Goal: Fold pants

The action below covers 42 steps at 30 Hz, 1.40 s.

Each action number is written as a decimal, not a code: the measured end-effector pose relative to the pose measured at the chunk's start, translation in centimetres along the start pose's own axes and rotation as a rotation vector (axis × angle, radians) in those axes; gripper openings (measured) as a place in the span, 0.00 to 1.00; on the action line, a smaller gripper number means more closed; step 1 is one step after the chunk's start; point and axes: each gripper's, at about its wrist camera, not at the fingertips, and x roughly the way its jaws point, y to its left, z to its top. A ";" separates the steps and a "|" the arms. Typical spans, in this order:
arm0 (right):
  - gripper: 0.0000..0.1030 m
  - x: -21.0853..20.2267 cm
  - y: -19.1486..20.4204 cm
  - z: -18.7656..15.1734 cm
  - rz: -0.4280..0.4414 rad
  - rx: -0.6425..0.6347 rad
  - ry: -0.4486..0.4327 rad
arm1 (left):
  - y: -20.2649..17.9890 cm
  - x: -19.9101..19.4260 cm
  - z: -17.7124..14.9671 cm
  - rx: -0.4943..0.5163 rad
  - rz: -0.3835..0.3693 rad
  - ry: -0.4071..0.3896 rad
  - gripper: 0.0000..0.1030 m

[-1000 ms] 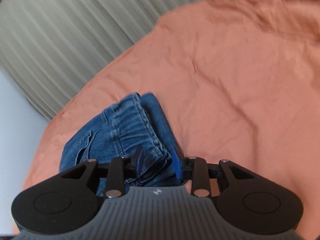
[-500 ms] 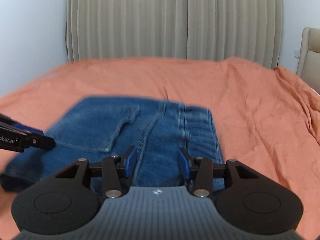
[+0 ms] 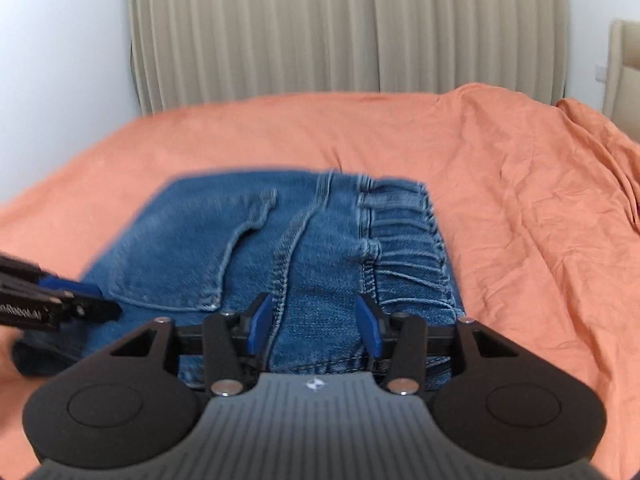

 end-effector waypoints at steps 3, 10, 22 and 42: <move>0.72 -1.5 -1.8 0.7 0.000 0.102 -0.072 | 1.7 -0.1 1.2 -0.076 0.012 0.006 0.72; 0.72 -0.1 -7.0 1.5 -0.011 0.301 -0.012 | 5.8 1.6 3.4 -0.202 0.049 0.065 0.73; 0.80 7.2 -11.8 2.7 0.147 0.417 0.232 | 9.4 5.4 4.1 -0.319 -0.052 0.127 0.77; 0.16 6.0 -11.5 5.8 0.285 0.393 0.227 | 10.6 2.9 5.1 -0.396 -0.166 -0.005 0.06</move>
